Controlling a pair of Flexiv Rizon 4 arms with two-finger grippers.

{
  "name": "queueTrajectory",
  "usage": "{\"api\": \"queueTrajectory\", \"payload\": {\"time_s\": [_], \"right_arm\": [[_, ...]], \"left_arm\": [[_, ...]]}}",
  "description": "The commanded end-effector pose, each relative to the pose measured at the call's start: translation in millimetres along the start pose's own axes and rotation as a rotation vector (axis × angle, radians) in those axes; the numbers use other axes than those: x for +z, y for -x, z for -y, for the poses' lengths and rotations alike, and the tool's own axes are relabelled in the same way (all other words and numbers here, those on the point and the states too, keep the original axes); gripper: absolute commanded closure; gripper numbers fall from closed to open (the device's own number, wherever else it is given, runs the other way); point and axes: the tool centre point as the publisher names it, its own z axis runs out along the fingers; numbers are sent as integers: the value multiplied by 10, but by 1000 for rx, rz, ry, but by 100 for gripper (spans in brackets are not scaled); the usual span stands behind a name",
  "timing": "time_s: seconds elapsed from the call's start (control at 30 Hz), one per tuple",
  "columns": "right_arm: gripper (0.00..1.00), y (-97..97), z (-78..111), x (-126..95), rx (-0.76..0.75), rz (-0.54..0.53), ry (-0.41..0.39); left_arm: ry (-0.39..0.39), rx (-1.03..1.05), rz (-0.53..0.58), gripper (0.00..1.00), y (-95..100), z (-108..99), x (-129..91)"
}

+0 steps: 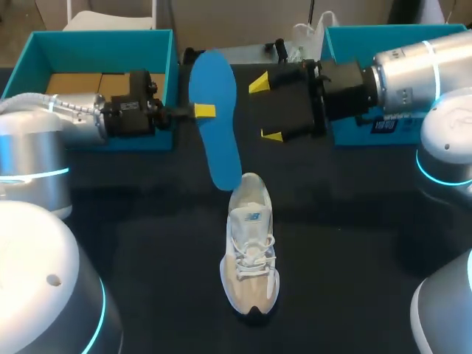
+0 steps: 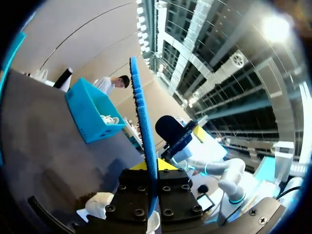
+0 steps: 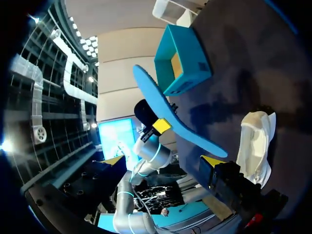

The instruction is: Take the shoe out of the shoebox, open the shoe tongue, remove and reinsert the insole, then place the shoe into the shoebox

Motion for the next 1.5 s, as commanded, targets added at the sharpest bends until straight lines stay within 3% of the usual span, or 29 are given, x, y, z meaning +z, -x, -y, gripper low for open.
{"api": "queueTrajectory", "payload": {"time_s": [0.03,0.27,0.33,0.43,0.57,0.93,1.1,1.17,1.3,1.5], "right_arm": [[0,25,23,18,4,-35,6],[0,36,28,9,-4,-51,4],[0,36,28,9,-4,-51,4],[0,36,28,9,-4,-51,4],[0,36,28,9,-4,-51,4],[0,36,28,9,-4,-51,4],[0,36,28,9,-4,-51,4],[0,36,28,9,-4,-51,4],[0,36,28,9,-4,-51,4],[0,36,28,9,-4,-51,4]], "left_arm": [[-5,408,-10,100,-5,25,-77],[-5,408,-10,100,-5,25,-77],[44,486,-16,100,9,58,-62],[92,678,-30,100,-100,121,-83],[234,1221,-16,100,-279,7,-115],[234,1221,-16,100,-279,7,-115],[279,1462,-81,100,-322,-63,-69],[308,1571,-32,100,-351,-61,-82],[247,1823,-2,100,-410,-55,-215],[180,1923,-40,100,-340,-32,-326]]}}
